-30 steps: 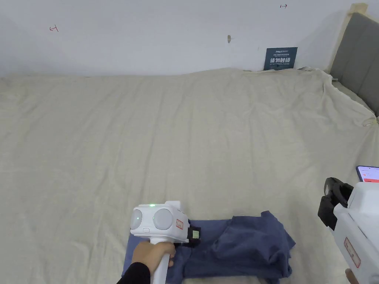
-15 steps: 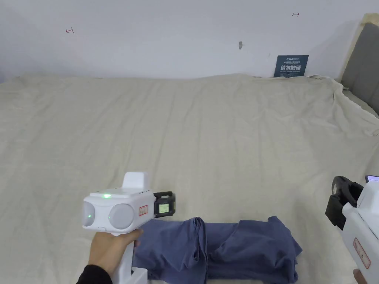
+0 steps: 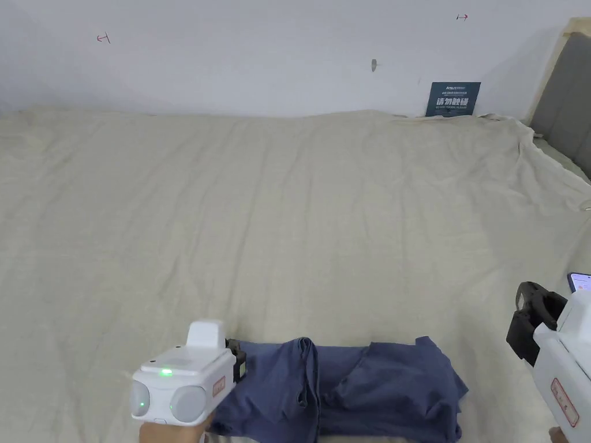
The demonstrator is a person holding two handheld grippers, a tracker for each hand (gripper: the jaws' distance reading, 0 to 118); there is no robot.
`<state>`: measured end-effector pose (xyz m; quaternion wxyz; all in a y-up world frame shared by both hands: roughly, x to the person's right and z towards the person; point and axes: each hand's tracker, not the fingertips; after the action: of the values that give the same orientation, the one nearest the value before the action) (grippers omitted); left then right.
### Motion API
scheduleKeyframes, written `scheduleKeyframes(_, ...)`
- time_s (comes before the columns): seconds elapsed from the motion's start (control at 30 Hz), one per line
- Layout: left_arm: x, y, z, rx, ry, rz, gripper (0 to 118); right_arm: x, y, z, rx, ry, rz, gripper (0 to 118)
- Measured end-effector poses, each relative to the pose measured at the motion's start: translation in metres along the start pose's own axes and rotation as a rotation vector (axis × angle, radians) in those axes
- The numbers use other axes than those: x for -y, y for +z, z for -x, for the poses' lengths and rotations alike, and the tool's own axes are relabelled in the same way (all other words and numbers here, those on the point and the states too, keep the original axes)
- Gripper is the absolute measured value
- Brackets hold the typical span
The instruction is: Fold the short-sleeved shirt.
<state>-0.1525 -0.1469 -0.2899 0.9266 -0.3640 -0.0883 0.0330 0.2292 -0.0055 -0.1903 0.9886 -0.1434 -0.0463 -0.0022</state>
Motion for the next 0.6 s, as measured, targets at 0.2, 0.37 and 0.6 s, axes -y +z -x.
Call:
scheduleKeyframes(0.2,0.025,-0.042,-0.018,0.024,-0.021,0.099,0,0.004,-0.001,-0.010,0.018,-0.005,0.019,0)
scheduleKeyframes(0.37,0.027,-0.049,-0.047,0.034,-0.077,0.114,0,0.007,-0.001,-0.021,0.039,-0.005,0.030,0)
scheduleKeyframes(0.6,0.021,-0.051,-0.082,0.086,-0.101,0.115,0,0.010,-0.001,-0.033,0.058,-0.015,0.037,0)
